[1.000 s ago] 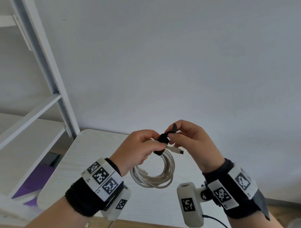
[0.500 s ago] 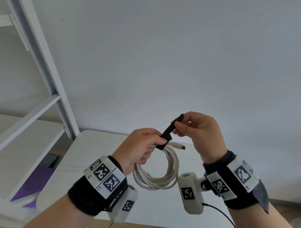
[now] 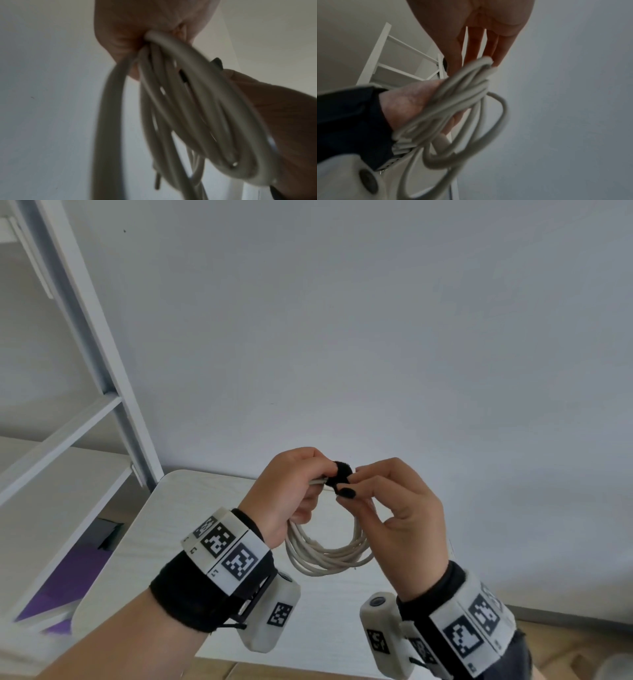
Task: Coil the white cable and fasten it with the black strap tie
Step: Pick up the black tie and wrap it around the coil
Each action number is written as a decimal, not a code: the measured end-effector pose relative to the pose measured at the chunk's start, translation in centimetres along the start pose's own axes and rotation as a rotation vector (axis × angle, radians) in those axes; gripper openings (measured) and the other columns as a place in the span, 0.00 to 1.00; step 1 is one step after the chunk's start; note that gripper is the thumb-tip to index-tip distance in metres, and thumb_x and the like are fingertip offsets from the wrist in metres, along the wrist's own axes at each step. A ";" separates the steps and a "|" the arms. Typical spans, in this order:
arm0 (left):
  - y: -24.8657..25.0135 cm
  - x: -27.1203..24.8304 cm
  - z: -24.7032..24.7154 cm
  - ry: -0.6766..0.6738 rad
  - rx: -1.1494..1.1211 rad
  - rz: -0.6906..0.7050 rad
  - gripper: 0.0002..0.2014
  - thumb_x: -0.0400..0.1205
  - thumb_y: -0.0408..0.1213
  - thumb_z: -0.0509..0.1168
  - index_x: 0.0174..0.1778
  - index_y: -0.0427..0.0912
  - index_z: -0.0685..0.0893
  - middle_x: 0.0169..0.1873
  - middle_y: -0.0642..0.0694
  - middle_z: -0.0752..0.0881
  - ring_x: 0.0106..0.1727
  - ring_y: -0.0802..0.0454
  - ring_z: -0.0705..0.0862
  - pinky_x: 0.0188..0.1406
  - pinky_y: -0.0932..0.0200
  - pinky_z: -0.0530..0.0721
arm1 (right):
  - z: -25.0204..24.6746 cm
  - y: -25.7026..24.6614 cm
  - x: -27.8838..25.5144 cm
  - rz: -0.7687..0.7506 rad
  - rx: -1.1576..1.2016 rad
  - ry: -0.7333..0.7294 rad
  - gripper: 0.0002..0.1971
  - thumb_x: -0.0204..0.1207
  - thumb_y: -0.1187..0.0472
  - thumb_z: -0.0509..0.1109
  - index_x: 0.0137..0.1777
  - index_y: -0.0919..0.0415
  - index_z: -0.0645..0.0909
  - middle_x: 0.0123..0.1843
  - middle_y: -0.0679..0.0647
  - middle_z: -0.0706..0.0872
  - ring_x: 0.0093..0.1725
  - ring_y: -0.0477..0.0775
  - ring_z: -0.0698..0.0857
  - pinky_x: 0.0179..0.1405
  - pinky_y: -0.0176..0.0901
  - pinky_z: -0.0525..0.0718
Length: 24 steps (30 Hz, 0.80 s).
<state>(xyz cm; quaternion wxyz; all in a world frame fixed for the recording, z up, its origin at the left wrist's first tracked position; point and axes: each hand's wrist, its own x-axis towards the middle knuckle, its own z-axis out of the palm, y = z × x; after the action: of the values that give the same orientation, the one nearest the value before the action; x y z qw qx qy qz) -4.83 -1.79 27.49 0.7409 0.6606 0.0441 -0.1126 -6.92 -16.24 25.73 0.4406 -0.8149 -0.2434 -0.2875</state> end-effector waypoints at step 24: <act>-0.8 0.2 0.6 -0.043 -0.011 -0.125 0.16 0.79 0.33 0.57 0.25 0.47 0.63 0.16 0.52 0.59 0.16 0.57 0.55 0.16 0.66 0.53 | 1.2 2.7 -0.7 -0.138 -0.179 0.008 0.09 0.67 0.68 0.72 0.43 0.55 0.80 0.44 0.44 0.79 0.44 0.46 0.78 0.47 0.25 0.72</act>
<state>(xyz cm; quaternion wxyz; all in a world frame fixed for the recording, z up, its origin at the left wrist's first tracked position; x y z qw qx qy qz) -4.86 -2.51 26.78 0.7369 0.6499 0.0701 -0.1725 -5.36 -16.69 23.11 0.3460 -0.8311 -0.2705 -0.3412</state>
